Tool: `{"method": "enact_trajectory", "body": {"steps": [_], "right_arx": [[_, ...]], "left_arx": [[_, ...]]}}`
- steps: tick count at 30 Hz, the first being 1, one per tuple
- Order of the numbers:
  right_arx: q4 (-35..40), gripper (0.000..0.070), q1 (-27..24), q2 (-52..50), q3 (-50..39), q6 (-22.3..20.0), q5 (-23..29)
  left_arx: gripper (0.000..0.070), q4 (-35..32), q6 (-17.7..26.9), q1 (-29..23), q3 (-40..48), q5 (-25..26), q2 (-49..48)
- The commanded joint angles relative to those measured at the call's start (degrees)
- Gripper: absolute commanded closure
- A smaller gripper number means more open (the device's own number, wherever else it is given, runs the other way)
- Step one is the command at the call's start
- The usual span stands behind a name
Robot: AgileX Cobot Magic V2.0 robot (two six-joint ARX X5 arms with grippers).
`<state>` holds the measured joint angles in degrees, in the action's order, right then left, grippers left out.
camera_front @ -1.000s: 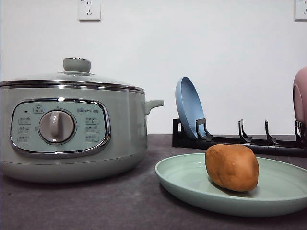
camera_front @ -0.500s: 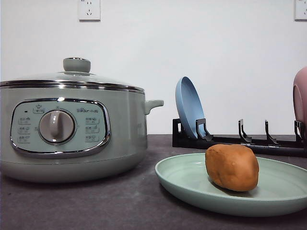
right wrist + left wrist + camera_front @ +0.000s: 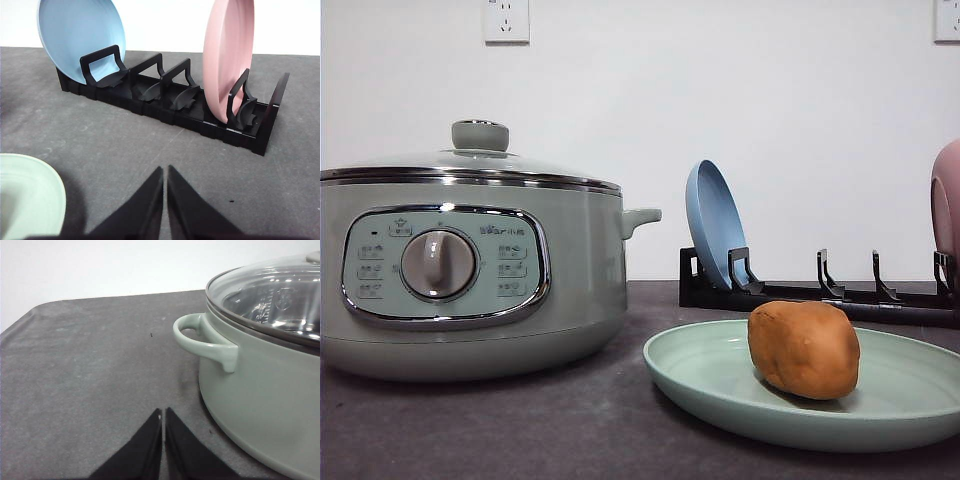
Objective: Transfer potato from steamer to green plate
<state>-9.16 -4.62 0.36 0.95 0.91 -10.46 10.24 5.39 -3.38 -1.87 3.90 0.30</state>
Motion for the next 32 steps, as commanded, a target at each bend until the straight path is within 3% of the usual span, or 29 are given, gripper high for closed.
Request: {"method": "enact_trajectory", "body": {"steps": [1,32], "right_arx": [[0.14,0.07,-0.11,-0.15,-0.28,0.56,-0.02],[0.12,0.07,-0.11,-0.15,-0.28,0.55,-0.02]], "left_arx": [[0.0698,0.44,-0.13,-0.13,1.18,-0.09,-0.11],[0.0698,0.44,-0.13,-0.13,1.18,-0.1,-0.11]]}}
